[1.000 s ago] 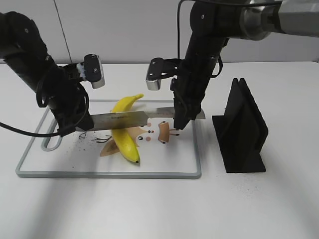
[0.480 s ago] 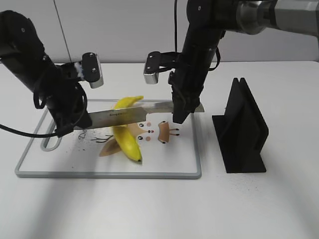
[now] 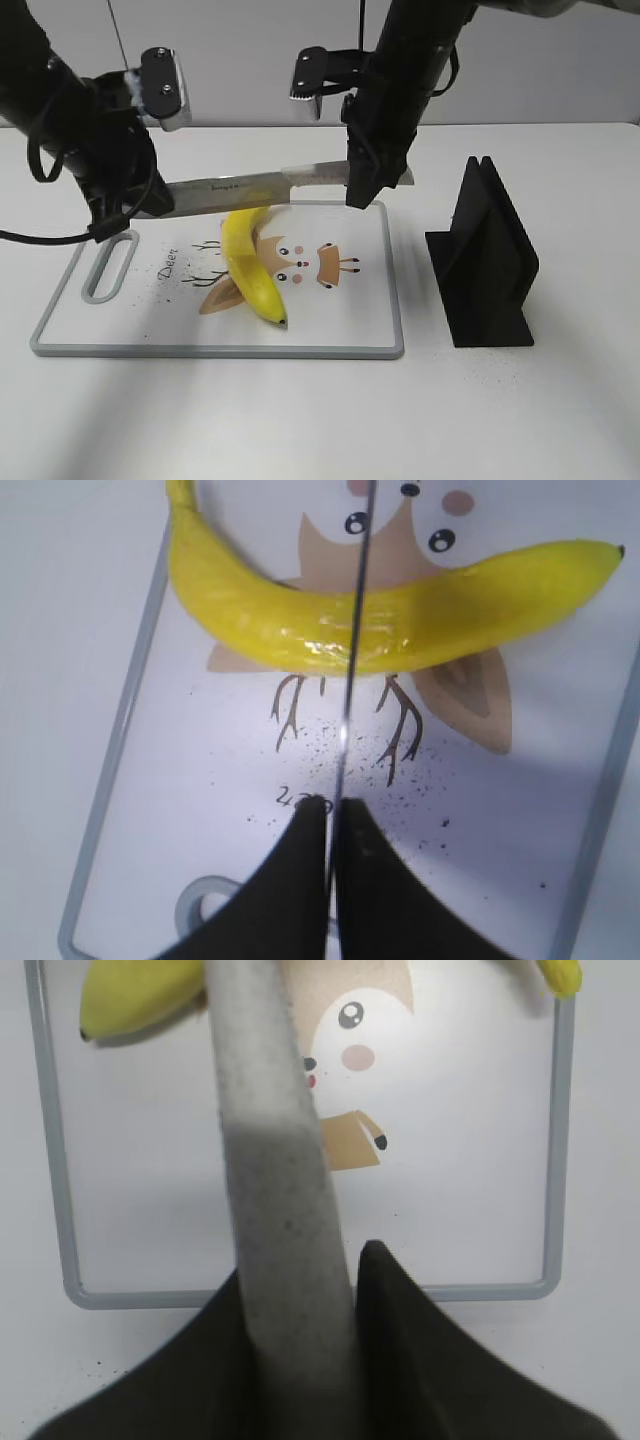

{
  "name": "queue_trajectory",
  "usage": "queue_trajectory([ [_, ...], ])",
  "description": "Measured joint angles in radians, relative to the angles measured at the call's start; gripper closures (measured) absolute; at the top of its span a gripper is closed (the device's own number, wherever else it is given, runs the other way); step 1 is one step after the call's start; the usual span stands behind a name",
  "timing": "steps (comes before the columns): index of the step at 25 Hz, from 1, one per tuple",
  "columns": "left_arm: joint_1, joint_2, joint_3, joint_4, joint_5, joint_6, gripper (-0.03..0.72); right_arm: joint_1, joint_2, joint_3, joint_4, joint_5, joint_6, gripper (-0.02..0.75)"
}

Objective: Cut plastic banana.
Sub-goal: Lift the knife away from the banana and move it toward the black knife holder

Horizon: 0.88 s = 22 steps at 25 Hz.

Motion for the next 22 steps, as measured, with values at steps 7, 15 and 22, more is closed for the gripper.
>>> queue_trajectory([
  [7,0.002,-0.032,0.001,-0.039,-0.005,-0.013,0.299,0.000,-0.003,0.000,0.001,0.006,0.029,0.526],
  [15,0.002,-0.106,0.008,-0.061,-0.004,-0.014,0.040,-0.006,-0.003,0.000,-0.035,-0.011,0.043,0.556],
  [22,0.005,-0.205,-0.017,-0.062,-0.032,-0.063,0.056,-0.009,-0.012,0.000,-0.043,-0.012,0.053,0.556],
])
